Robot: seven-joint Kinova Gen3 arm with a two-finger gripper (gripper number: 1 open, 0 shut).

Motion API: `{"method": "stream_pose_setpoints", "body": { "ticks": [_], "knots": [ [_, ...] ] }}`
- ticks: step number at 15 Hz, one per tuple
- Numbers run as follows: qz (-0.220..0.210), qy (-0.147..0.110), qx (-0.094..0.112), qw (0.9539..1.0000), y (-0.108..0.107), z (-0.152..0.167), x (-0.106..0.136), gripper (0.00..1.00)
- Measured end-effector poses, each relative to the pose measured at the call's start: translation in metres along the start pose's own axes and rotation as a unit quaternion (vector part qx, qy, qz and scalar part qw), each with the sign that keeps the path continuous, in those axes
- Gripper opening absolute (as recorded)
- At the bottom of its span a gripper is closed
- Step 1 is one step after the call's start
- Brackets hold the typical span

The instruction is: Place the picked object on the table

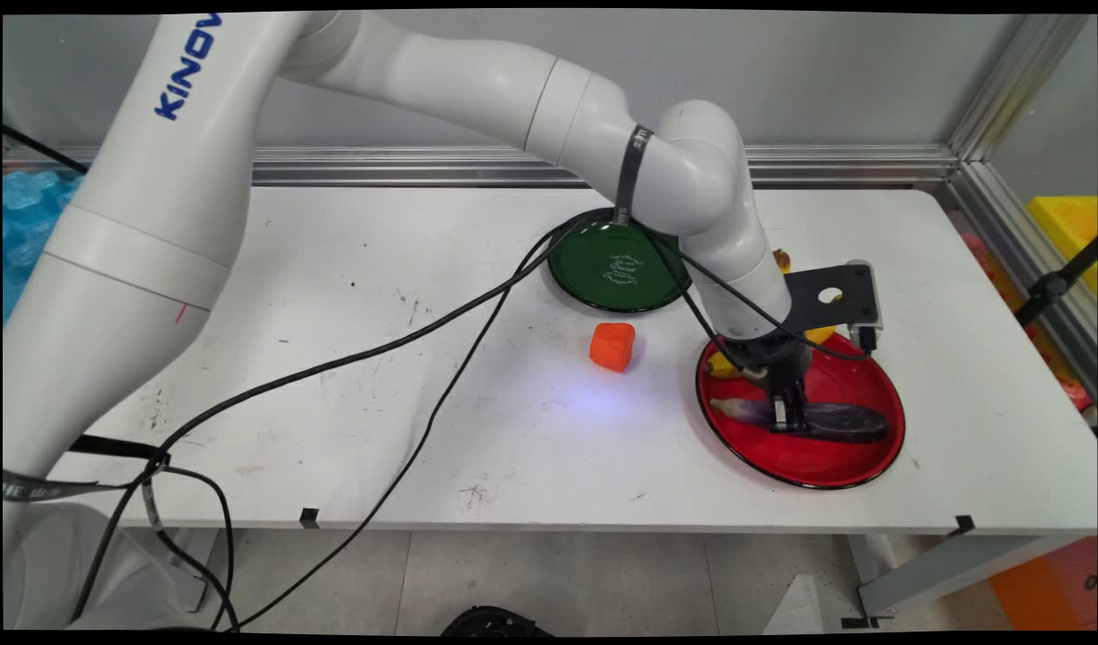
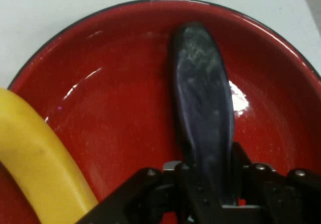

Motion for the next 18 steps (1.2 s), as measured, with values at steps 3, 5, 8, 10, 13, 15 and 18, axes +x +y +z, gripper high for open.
{"method": "stream_pose_setpoints", "body": {
  "ticks": [3, 5, 8, 10, 13, 15, 18],
  "knots": [
    [0.011, 0.004, 0.003, 0.9999, 0.000, -0.012, 0.002, 0.00],
    [0.019, 0.009, 0.005, 0.9998, 0.001, -0.026, 0.003, 0.00],
    [0.026, 0.017, 0.010, 0.9995, 0.002, -0.051, 0.006, 0.00],
    [0.028, 0.022, 0.015, 0.9993, 0.005, -0.072, 0.006, 0.00],
    [0.022, 0.024, 0.020, 0.9993, 0.010, -0.105, 0.001, 0.00],
    [0.012, 0.018, 0.022, 0.9995, 0.016, -0.128, -0.010, 0.00],
    [-0.003, 0.007, 0.023, 0.9997, 0.025, -0.153, -0.031, 0.00]
  ]
}}
